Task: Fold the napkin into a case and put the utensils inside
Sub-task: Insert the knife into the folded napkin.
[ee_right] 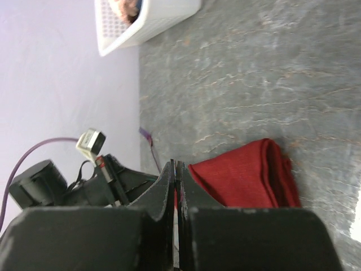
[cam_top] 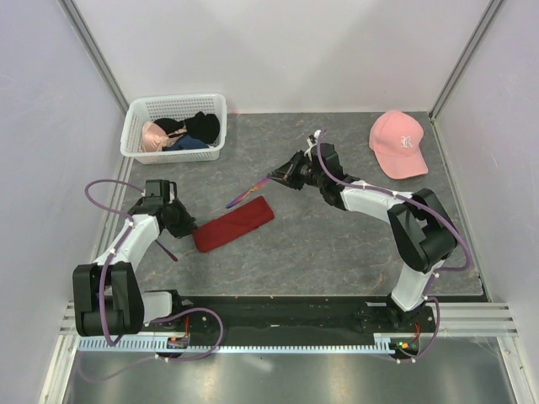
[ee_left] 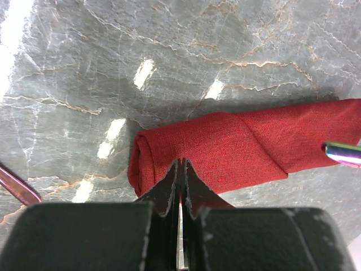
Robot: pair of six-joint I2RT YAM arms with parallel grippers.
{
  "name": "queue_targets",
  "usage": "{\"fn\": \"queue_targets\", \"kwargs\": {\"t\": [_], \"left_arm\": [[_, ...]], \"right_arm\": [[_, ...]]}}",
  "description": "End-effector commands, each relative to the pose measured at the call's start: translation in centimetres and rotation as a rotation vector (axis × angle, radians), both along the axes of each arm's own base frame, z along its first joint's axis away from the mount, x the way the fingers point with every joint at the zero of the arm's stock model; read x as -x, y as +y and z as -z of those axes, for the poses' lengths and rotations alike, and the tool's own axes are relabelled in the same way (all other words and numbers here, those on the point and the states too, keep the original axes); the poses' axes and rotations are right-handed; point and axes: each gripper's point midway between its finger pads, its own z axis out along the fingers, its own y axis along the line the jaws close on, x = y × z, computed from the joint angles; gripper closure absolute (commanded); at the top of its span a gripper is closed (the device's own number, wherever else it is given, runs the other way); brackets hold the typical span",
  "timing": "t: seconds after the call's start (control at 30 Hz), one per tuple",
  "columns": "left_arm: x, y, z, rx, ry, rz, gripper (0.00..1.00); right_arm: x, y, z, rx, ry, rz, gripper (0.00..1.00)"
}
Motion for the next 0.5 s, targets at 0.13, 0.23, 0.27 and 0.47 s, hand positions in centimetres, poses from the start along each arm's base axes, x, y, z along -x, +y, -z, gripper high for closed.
{"fn": "queue_targets", "kwargs": {"t": [0.13,0.23,0.27,0.47], "left_arm": [[0.1,0.0,1.3,0.002,0.017,0.022,0.98],[0.2,0.2,1.7,-0.003,0.021,0.014,0.98],[0.2,0.3,1.8,-0.008,0.023,0.012,0.98],[0.6,0.4,2.2,-0.012,0.032,0.009,0.98]], "right_arm": [[1.3,1.6,-1.5,-0.100,-0.127,-0.139,1.00],[1.8,1.6,-1.0,-0.095,-0.146,-0.166,1.00],[1.8,1.4,-0.8,-0.093,-0.148,-0.169,1.00],[2.2,0.7,0.4,-0.061,-0.157,-0.198,1.00]]}}
